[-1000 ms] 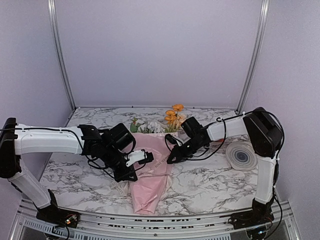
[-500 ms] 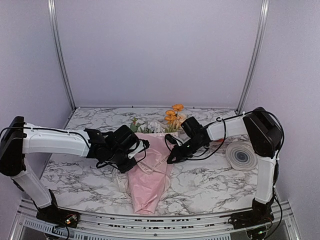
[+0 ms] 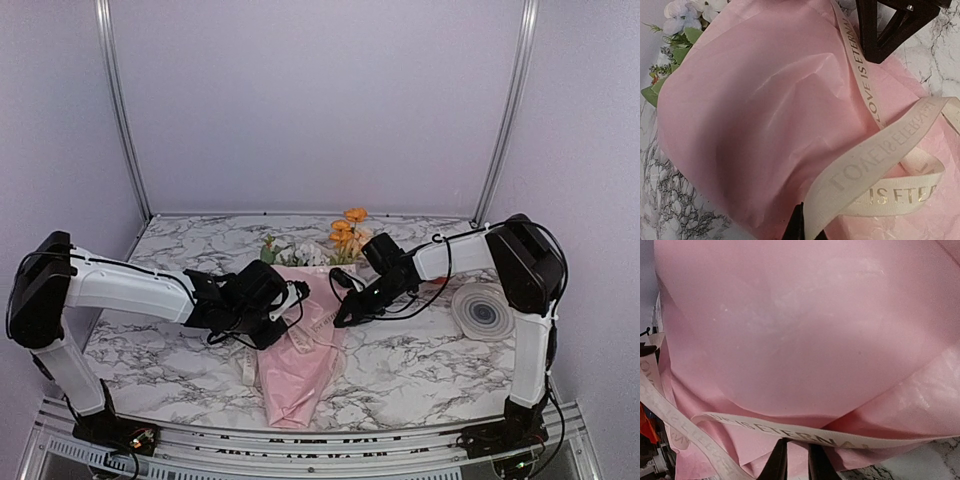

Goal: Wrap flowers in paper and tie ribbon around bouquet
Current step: Cross the ribbon over the folded bouquet.

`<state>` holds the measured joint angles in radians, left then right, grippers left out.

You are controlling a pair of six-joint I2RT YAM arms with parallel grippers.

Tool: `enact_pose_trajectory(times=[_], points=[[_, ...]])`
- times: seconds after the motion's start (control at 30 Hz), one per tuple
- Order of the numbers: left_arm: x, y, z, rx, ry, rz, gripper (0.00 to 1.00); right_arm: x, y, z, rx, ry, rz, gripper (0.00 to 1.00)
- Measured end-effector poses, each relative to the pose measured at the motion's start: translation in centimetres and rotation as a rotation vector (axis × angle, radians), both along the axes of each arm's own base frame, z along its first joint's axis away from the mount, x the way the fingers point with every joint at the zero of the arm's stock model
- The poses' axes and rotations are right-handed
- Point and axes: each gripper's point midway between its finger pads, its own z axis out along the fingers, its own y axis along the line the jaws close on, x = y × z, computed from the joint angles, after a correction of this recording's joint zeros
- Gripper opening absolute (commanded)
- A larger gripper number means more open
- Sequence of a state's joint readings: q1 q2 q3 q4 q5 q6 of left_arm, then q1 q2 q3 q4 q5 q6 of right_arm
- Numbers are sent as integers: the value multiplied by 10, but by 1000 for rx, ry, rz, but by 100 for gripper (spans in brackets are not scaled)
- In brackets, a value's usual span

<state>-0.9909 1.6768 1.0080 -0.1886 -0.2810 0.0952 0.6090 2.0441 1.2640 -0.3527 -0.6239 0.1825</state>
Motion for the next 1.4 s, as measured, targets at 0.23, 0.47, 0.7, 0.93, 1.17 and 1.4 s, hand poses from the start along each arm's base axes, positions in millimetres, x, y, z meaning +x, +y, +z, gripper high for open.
enact_pose_trajectory(times=[0.23, 0.47, 0.7, 0.93, 1.17, 1.4], points=[[2, -22, -45, 32, 82, -36, 0, -2, 1, 2, 18, 13, 7, 16], [1, -31, -47, 5, 99, -53, 0, -11, -1, 21, 108, 56, 9, 16], [1, -32, -47, 2, 100, -55, 0, 7, -16, 74, 194, -31, -33, 17], [1, -32, -47, 1, 101, -56, 0, 39, -53, 67, 95, -72, -158, 48], [1, -33, -47, -4, 102, -59, 0, 74, -61, 51, -19, -150, -179, 59], [1, -33, -47, -3, 103, -60, 0, 87, -82, 12, -225, -216, -152, 62]])
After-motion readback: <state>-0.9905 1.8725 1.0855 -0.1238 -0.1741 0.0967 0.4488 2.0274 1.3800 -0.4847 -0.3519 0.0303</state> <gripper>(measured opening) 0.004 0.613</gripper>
